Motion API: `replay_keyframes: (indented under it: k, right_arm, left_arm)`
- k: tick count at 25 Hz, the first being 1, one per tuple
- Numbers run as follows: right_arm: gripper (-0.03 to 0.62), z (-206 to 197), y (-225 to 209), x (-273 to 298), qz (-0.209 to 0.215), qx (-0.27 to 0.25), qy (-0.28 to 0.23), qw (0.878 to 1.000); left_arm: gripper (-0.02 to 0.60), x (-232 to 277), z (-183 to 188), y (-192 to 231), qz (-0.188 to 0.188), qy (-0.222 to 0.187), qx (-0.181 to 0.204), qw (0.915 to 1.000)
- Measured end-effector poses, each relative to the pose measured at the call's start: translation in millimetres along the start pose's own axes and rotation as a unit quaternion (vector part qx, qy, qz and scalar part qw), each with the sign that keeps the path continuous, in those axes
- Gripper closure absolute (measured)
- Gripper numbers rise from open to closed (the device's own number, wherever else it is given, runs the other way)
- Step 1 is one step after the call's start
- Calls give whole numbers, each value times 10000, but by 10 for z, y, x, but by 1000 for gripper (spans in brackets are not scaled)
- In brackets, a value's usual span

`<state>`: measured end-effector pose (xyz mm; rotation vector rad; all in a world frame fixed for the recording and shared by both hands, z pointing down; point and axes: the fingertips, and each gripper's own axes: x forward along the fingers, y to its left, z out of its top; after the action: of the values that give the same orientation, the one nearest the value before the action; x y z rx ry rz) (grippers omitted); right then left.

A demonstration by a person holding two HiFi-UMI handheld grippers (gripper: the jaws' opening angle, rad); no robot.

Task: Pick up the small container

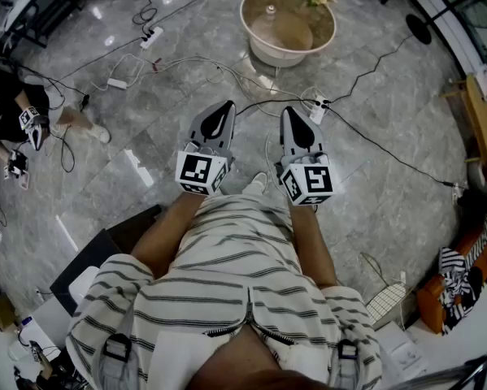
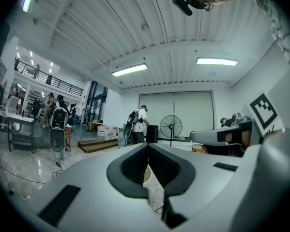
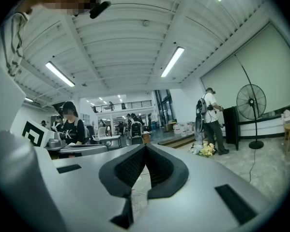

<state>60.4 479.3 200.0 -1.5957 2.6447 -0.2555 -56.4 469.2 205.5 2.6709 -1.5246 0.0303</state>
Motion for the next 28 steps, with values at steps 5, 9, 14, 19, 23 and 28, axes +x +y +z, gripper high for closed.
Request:
replay_keyframes:
  k: [5, 9, 14, 19, 23, 28]
  right_arm:
    - [587, 32, -158, 5, 71, -176, -16, 9998]
    - [593, 33, -343, 56, 224, -2, -129, 9997]
    - [599, -74, -367, 155, 393, -26, -92, 9992]
    - [599, -152, -314, 345, 559, -231, 144, 9981]
    - [599, -222, -464, 688, 374, -272, 118, 9989]
    - [599, -289, -702, 1332, 202, -275, 275, 9990]
  left_arm:
    - [583, 169, -3, -100, -31, -1, 25, 10000]
    - [583, 349, -25, -243, 19, -62, 34, 10000]
    - [583, 475, -102, -307, 11, 26, 62, 10000]
    - [583, 647, -273, -154, -213, 258, 20, 9994]
    - [583, 1002, -377, 92, -235, 265, -155, 9993]
    - [583, 1581, -423, 500, -251, 324, -218, 9989]
